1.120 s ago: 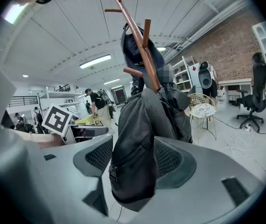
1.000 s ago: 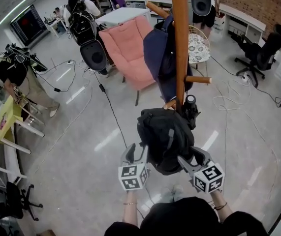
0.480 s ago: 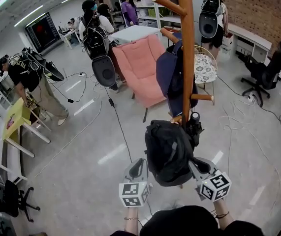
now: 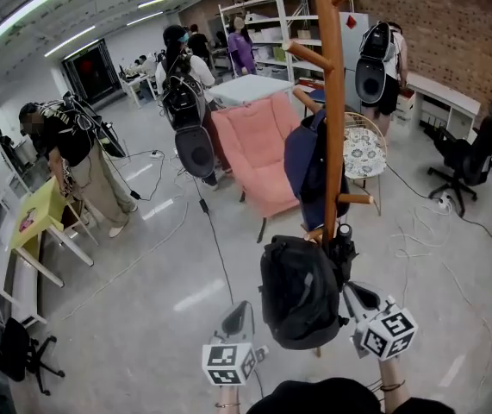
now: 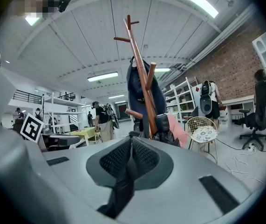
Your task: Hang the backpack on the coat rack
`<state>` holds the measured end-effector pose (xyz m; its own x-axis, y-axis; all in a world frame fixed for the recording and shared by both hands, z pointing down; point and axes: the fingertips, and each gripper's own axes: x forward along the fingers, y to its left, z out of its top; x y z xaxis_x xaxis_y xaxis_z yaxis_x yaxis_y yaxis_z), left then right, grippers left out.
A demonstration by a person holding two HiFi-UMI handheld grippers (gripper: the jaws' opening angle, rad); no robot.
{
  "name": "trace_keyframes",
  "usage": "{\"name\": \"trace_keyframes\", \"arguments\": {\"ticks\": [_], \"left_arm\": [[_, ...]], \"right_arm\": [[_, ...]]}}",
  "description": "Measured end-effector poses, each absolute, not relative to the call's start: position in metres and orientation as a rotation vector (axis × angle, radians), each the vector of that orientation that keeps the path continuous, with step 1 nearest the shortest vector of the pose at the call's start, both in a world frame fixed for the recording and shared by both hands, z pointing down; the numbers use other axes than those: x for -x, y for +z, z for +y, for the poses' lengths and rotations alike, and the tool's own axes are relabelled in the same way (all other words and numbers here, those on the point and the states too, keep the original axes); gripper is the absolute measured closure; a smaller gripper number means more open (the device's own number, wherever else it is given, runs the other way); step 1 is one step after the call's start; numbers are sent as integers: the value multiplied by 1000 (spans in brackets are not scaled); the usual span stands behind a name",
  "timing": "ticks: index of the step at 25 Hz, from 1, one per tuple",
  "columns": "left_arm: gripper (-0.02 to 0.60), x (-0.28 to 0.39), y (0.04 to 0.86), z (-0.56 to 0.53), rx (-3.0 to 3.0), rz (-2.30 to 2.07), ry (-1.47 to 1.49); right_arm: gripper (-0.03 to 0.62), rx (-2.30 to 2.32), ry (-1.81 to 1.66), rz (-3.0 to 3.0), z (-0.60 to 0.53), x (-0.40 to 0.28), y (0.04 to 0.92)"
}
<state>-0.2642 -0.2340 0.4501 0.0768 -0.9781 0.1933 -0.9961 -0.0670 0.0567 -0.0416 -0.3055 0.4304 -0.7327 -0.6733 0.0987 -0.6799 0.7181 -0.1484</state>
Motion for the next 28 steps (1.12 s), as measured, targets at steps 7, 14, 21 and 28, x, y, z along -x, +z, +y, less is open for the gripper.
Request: {"name": "trace_keyframes", "arguments": {"ticks": [7,14,21,28], "left_arm": [[566,272,432,-219,-2172,-2070,116],[566,271,426,-216,-2177,-2100,104],[566,272,428,-217,-2183,-2104,105],[566,270,427,-218,-2177,-2103,120]], "right_arm": [[579,-1178,236,-2924,-309,30,405],[580,-1206,229,-2938,-313,17,401],[580,-1218,232,-2937,-314,14,403],[582,-1228,230,-2940,-315,9,400]]}}
